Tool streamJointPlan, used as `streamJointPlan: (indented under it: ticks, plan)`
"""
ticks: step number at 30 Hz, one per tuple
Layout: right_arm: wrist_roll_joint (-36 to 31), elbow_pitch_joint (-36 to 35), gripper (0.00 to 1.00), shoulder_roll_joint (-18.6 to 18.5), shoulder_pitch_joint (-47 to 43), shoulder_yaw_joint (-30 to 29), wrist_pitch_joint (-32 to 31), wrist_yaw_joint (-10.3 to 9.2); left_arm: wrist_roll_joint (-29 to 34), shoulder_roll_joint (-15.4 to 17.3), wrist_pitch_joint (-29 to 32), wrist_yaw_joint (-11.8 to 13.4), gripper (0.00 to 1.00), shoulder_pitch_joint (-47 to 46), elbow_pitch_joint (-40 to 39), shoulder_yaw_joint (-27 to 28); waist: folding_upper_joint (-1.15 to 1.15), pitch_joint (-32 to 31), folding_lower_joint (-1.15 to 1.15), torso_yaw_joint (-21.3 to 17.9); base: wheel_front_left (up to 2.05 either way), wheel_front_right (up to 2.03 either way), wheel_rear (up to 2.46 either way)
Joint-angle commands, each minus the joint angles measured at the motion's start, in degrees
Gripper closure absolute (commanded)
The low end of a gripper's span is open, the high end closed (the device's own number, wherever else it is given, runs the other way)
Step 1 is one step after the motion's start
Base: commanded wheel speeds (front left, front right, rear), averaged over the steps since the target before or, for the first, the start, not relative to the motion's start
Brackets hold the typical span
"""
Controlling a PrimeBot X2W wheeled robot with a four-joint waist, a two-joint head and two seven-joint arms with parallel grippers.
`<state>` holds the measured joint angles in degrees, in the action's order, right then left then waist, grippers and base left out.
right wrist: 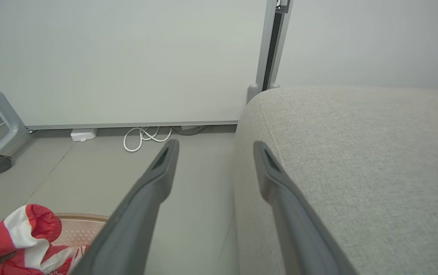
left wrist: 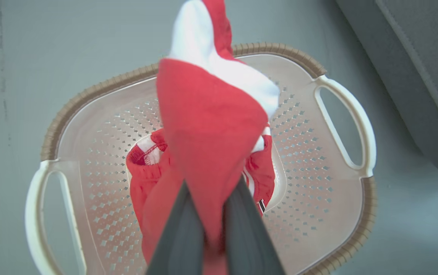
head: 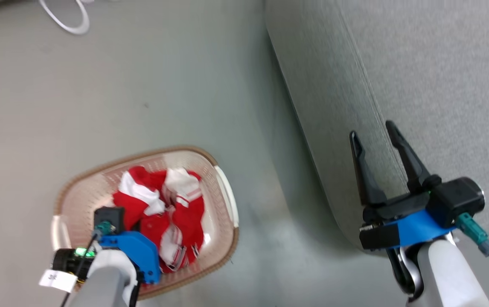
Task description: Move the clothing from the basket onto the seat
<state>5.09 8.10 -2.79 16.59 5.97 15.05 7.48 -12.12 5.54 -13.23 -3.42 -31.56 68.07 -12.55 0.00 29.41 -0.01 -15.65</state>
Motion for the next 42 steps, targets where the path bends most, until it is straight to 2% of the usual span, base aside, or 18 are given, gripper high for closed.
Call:
streamJointPlan:
  ticks: [1,11,16,26,35,42]
  plan:
    - [-0.82,0.65,0.0,-0.19,-1.48,-0.45,0.21,0.03,-0.09,-0.7,-0.64,-0.68,1.0,1.08,0.23,-0.76,0.0,-7.18,0.01,4.37,0.0,0.0,0.0]
    - [-2.38,3.48,0.0,-0.17,-6.98,-1.42,0.21,0.03,0.45,-2.48,-1.62,-3.06,1.0,4.14,-2.61,-6.21,0.0,-19.07,0.01,9.24,0.0,0.0,0.0]
    - [-1.93,4.33,0.0,-0.17,-8.62,-1.14,0.21,0.03,-2.82,-2.64,-1.7,-3.81,1.0,4.8,-7.22,-10.02,0.0,-22.02,0.01,10.99,0.0,0.0,0.0]
    - [-1.31,5.29,0.0,-0.17,-10.1,0.55,0.21,0.03,-9.33,-2.63,0.71,-4.13,1.0,3.13,-18.15,-19.48,0.0,-25.31,0.01,12.35,0.0,0.0,0.0]
    - [-0.83,5.97,0.0,-0.17,-9.84,2.04,0.21,0.03,-12.75,-2.62,3.65,-4.14,1.0,-1.99,-25.94,-25.68,0.0,-26.37,0.01,11.66,0.0,0.0,0.0]
    - [-0.98,6.41,0.0,-0.17,-9.75,2.91,0.21,0.03,-16.13,-2.62,5.86,-3.01,1.0,-7.64,-30.64,-30.57,0.0,-26.48,0.01,10.46,0.0,0.0,0.0]
